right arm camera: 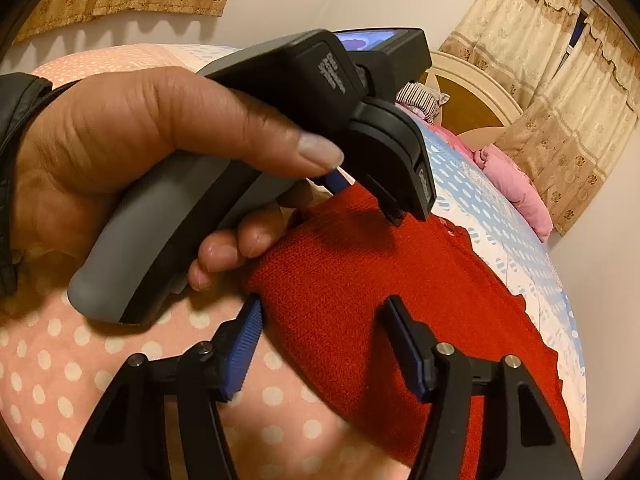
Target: Fold small clothes
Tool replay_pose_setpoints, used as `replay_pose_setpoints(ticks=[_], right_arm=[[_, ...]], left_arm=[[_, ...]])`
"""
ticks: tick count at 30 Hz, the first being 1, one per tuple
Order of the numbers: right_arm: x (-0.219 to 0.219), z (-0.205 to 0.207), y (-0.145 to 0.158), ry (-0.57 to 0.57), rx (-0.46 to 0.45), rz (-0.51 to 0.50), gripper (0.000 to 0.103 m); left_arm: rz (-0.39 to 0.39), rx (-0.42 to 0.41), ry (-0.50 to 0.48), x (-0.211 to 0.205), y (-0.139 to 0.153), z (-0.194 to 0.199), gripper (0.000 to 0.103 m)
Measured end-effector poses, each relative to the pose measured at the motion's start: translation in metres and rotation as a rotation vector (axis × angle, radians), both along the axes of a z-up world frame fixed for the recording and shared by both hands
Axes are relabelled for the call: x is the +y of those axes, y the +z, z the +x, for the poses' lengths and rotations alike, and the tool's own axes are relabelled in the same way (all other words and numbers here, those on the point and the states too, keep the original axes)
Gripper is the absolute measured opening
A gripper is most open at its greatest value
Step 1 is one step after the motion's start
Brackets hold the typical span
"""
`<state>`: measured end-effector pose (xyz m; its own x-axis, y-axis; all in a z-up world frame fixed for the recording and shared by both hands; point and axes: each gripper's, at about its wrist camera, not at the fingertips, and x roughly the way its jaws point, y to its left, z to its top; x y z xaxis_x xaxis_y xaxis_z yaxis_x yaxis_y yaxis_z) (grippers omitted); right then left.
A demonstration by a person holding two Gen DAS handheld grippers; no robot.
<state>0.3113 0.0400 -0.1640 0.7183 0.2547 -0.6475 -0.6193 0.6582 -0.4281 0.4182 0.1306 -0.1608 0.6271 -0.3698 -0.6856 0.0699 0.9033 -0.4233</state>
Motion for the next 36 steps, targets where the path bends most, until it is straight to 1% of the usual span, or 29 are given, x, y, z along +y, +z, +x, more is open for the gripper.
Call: replay_pose_setpoints(ticks=[1, 2, 3, 4, 5, 7, 9, 15, 22, 25, 29, 32, 36], right_arm=[[0.0, 0.0, 0.0, -0.001, 0.001, 0.0, 0.055], [-0.001, 0.001, -0.001, -0.001, 0.002, 0.0, 0.053], [-0.001, 0.0, -0.001, 0.0, 0.002, 0.0, 0.049], [0.0, 0.003, -0.001, -0.002, 0.001, -0.001, 0.044], [0.0, 0.003, -0.001, -0.004, -0.001, -0.004, 0.042], [0.0, 0.004, -0.002, -0.009, -0.007, -0.008, 0.033], [0.0, 0.003, -0.002, -0.011, -0.012, -0.013, 0.028], [-0.002, 0.003, -0.001, -0.013, -0.018, 0.0, 0.021], [-0.017, 0.005, 0.01, -0.008, 0.009, 0.112, 0.009], [-0.024, 0.004, 0.018, -0.006, 0.012, 0.169, 0.008], [-0.04, 0.005, 0.031, -0.023, 0.052, 0.262, 0.007], [-0.052, 0.004, 0.037, -0.038, 0.048, 0.301, 0.007], [-0.068, 0.002, 0.045, -0.064, 0.043, 0.356, 0.007]], left_arm=[[-0.015, 0.002, -0.001, 0.002, -0.001, 0.001, 0.038], [-0.03, -0.001, 0.0, 0.004, -0.002, 0.0, 0.034], [-0.041, -0.001, -0.002, 0.005, -0.003, 0.0, 0.03], [-0.053, -0.001, -0.002, 0.006, -0.004, 0.0, 0.029], [-0.067, 0.0, 0.004, 0.008, -0.004, 0.0, 0.028], [-0.097, 0.001, 0.015, 0.011, -0.006, 0.0, 0.026], [-0.104, 0.002, 0.014, 0.011, -0.007, 0.0, 0.024], [-0.116, 0.009, 0.006, 0.011, -0.007, 0.001, 0.018], [-0.202, 0.018, 0.03, 0.016, -0.002, -0.002, 0.017], [-0.208, 0.005, 0.028, 0.012, 0.006, -0.004, 0.017], [-0.222, -0.013, 0.02, 0.007, 0.019, -0.006, 0.017], [-0.239, -0.032, 0.013, 0.0, 0.031, -0.008, 0.017], [-0.241, -0.057, -0.008, -0.014, 0.046, -0.009, 0.017]])
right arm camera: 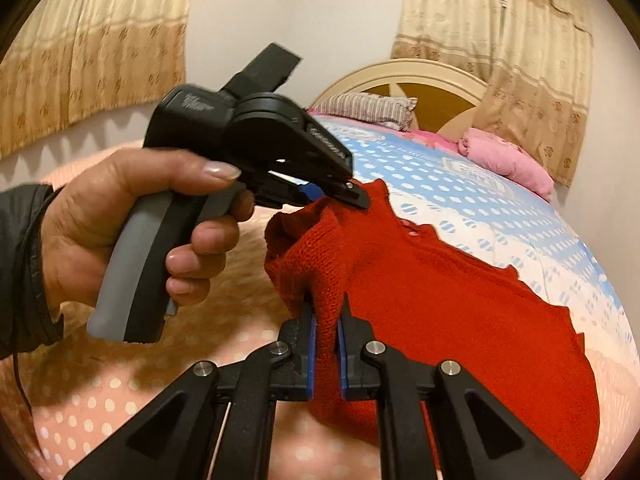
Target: Fold small clothes
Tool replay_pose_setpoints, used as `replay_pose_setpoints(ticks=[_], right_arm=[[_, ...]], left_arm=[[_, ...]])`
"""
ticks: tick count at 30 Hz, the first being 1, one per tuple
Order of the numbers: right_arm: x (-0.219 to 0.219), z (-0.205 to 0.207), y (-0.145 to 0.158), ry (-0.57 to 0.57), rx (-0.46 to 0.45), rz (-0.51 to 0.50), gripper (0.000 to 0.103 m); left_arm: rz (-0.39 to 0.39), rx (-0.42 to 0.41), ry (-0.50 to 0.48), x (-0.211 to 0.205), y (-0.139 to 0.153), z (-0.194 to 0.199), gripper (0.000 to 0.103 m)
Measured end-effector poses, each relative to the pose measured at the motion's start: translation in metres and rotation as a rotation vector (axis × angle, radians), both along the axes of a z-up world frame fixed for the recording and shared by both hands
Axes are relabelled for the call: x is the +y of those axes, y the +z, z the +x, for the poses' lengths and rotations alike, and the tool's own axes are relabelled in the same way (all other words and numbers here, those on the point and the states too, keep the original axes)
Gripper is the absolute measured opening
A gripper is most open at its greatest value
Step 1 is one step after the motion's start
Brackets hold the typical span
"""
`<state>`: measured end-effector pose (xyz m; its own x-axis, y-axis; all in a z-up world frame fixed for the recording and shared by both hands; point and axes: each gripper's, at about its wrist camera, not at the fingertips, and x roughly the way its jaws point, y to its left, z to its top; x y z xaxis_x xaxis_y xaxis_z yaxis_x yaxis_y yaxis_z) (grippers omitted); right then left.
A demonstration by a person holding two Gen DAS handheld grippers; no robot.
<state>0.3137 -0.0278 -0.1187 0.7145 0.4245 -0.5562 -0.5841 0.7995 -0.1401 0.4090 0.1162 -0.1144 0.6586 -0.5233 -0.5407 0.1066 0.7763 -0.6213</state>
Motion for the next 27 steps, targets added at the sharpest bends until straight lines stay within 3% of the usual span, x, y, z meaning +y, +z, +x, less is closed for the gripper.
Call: replay_pose_setpoints(ticks=[12, 27], right_arm=[[-0.053, -0.001, 0.016, -0.081, -0.005, 0.125, 0.007], [-0.109, -0.005, 0.017, -0.201, 0.007, 0.219, 0.007]], left_arm=[[-0.024, -0.06, -0.061, -0.053, 0.032, 0.004, 0.017], [-0.02, -0.067, -0.169, -0.127, 0.034, 0.013, 0.016]])
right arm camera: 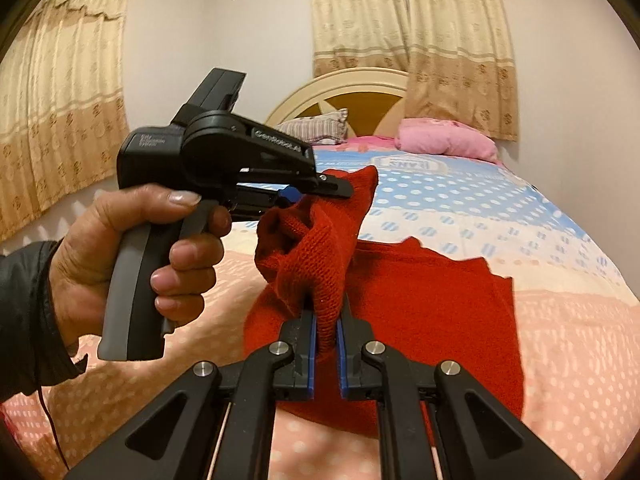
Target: Fold small clothes
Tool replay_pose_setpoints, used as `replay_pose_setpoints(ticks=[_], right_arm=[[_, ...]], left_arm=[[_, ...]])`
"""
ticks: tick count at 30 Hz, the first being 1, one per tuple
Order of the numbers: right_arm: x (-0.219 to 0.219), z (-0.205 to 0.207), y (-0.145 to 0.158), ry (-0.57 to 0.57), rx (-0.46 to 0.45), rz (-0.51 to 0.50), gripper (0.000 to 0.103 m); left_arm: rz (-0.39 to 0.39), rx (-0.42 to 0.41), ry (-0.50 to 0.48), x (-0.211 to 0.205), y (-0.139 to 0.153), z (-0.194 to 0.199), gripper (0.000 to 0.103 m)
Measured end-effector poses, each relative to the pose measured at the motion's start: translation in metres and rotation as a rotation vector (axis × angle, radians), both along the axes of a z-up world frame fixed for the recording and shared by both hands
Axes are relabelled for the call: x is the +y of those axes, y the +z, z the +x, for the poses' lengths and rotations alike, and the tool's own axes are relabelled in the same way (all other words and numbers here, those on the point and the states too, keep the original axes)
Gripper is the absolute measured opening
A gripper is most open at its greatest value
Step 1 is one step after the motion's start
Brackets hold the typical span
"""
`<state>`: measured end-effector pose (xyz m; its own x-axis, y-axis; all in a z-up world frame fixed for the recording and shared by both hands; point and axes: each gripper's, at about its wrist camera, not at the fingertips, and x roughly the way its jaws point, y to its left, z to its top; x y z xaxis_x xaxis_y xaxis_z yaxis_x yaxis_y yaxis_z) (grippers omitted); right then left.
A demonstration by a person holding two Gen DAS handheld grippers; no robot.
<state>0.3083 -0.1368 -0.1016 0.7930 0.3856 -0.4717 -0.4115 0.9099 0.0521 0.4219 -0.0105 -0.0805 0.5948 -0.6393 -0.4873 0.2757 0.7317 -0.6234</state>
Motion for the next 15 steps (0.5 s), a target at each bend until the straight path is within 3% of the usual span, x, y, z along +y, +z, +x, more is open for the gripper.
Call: replay_pose_setpoints(ticks=[15], right_arm=[[-0.054, -0.002, -0.009, -0.112, 0.051, 0.047, 0.007]], left_arm=[[0.032, -0.001, -0.114, -0.065, -0.004, 0.007, 0.016]])
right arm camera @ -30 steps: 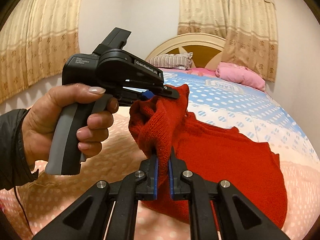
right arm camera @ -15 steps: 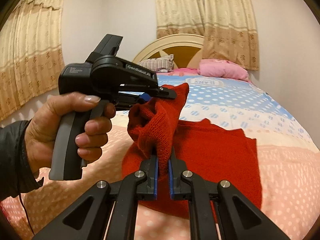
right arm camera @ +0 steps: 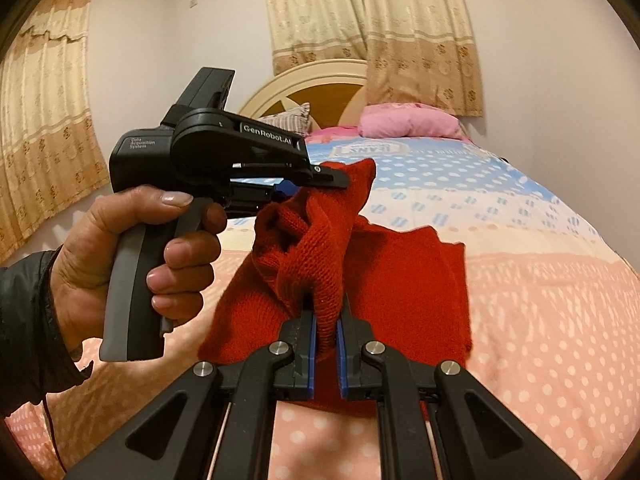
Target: Fold small clothes
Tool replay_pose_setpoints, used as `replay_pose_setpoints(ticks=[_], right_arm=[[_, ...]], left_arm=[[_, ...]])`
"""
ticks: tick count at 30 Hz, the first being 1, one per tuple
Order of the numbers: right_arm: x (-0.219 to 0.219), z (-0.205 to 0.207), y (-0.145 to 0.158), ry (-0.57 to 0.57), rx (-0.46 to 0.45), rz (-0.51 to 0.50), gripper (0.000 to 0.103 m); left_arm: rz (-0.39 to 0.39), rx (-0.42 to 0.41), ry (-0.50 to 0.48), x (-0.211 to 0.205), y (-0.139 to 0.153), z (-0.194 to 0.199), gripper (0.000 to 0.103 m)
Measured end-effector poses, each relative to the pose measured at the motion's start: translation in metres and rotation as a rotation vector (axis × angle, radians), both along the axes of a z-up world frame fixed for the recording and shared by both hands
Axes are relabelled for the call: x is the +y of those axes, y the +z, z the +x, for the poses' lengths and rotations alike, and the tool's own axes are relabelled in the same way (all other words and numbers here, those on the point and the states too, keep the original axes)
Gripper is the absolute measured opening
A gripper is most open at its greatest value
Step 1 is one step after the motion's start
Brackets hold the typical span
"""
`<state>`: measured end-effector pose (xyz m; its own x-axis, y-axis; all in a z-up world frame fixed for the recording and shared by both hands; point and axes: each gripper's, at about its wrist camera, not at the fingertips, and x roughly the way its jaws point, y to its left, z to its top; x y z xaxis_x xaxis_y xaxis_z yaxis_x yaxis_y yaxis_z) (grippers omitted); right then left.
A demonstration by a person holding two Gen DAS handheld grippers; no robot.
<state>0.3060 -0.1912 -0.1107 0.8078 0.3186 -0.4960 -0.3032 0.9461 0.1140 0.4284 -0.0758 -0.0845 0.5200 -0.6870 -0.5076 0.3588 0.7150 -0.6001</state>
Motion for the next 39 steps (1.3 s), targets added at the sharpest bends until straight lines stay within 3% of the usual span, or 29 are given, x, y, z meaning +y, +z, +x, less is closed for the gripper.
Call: replay_pose_setpoints(ticks=[6, 10, 16, 17, 21, 23, 26, 29, 32, 34, 37, 39], right_arm=[[-0.022, -0.003, -0.011, -0.05, 0.037, 0.036, 0.007], [-0.038, -0.002, -0.019, -0.085, 0.081, 0.08, 0.007], [-0.059, 0.006, -0.031, -0.129, 0.17, 0.16, 0.007], [-0.061, 0.006, -0.033, -0.135, 0.179, 0.169, 0.007], [-0.068, 0.005, -0.038, -0.142, 0.203, 0.203, 0.007], [-0.071, 0.003, -0.041, -0.134, 0.218, 0.22, 0.007], [-0.074, 0.001, -0.045, -0.132, 0.238, 0.242, 0.008], [-0.077, -0.004, -0.045, -0.136, 0.237, 0.255, 0.009], [-0.085, -0.01, -0.045, -0.176, 0.236, 0.268, 0.029], [-0.092, -0.021, -0.038, -0.221, 0.185, 0.277, 0.062], [-0.091, -0.03, -0.019, -0.264, 0.096, 0.234, 0.064], [-0.082, -0.02, -0.008, -0.218, 0.1, 0.198, 0.064]], left_arm=[[0.037, 0.007, -0.049, -0.031, -0.009, 0.001, 0.016], [0.112, -0.024, -0.065, -0.05, -0.015, -0.001, 0.016], [0.153, -0.065, -0.062, -0.058, -0.011, -0.011, 0.024], [0.15, -0.079, -0.075, -0.057, -0.008, -0.014, 0.026], [0.209, -0.162, -0.072, -0.049, 0.0, -0.035, 0.055], [0.281, -0.195, -0.058, -0.043, -0.002, -0.046, 0.062], [0.421, -0.236, -0.035, -0.035, -0.016, -0.062, 0.062], [0.503, -0.259, -0.009, -0.025, -0.036, -0.076, 0.065], [0.47, -0.261, 0.026, -0.013, -0.042, -0.085, 0.073], [0.436, -0.262, 0.031, -0.01, -0.039, -0.085, 0.08], [0.434, -0.259, 0.019, -0.012, -0.042, -0.083, 0.09], [0.44, -0.255, 0.021, -0.014, -0.045, -0.081, 0.094]])
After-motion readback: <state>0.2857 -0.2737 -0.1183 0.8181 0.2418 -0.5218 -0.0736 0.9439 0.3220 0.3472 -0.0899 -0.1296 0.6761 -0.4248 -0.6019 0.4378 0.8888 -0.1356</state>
